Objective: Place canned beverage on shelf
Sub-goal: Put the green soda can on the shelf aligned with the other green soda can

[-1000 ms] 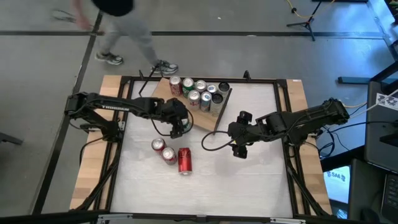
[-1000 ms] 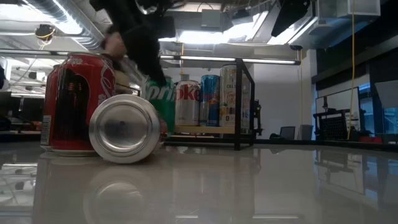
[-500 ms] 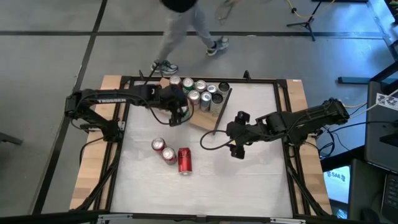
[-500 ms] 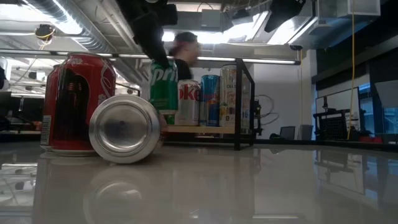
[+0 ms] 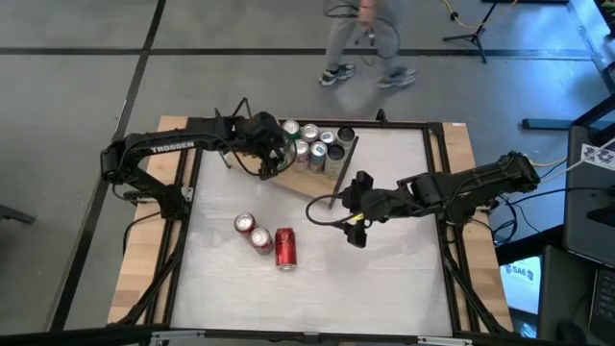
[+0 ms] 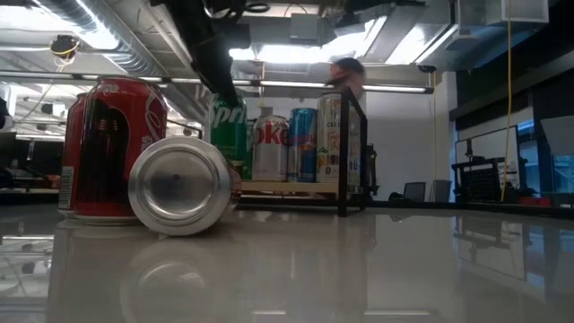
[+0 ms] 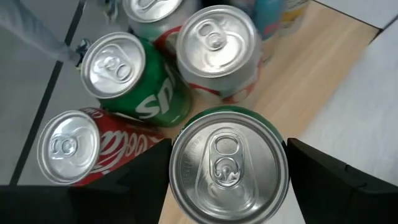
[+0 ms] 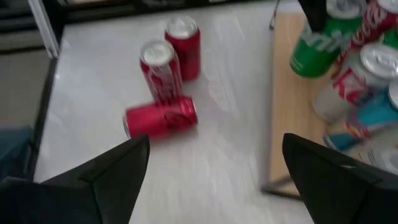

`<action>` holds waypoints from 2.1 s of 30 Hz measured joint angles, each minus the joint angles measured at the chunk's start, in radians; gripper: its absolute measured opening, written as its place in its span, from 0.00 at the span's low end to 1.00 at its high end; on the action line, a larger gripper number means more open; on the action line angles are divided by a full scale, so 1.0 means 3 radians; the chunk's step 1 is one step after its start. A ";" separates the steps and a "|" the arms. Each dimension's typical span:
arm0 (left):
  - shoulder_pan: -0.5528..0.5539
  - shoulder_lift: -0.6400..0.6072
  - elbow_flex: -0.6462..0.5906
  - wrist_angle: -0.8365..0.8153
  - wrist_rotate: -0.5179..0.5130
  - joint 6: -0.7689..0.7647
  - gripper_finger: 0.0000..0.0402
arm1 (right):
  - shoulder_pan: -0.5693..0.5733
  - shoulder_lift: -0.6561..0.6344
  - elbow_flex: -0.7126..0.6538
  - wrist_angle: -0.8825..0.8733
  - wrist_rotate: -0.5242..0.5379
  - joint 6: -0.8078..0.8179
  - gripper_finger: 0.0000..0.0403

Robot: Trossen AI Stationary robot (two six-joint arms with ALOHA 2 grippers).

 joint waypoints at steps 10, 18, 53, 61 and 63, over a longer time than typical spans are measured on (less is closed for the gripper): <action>0.0147 0.0140 0.0001 0.0081 0.0155 0.0053 0.66 | 0.0000 0.0000 -0.0001 0.0297 0.0000 -0.0094 0.89; 0.0210 0.0310 0.0001 0.0141 0.0141 0.0088 0.66 | 0.0000 0.0093 -0.0001 0.0446 0.0000 -0.0094 0.89; 0.0286 0.0328 0.0005 0.0318 0.0117 0.0229 0.78 | 0.0000 0.0371 -0.0001 0.0750 -0.0001 -0.0095 0.89; 0.0286 0.0312 0.0005 0.0305 -0.0051 0.0159 0.89 | 0.0000 0.0371 -0.0001 0.0750 -0.0001 -0.0095 0.89; 0.0284 0.0295 0.0018 0.0279 -0.0155 0.0149 0.89 | 0.0000 0.0371 -0.0001 0.0748 -0.0001 -0.0095 0.89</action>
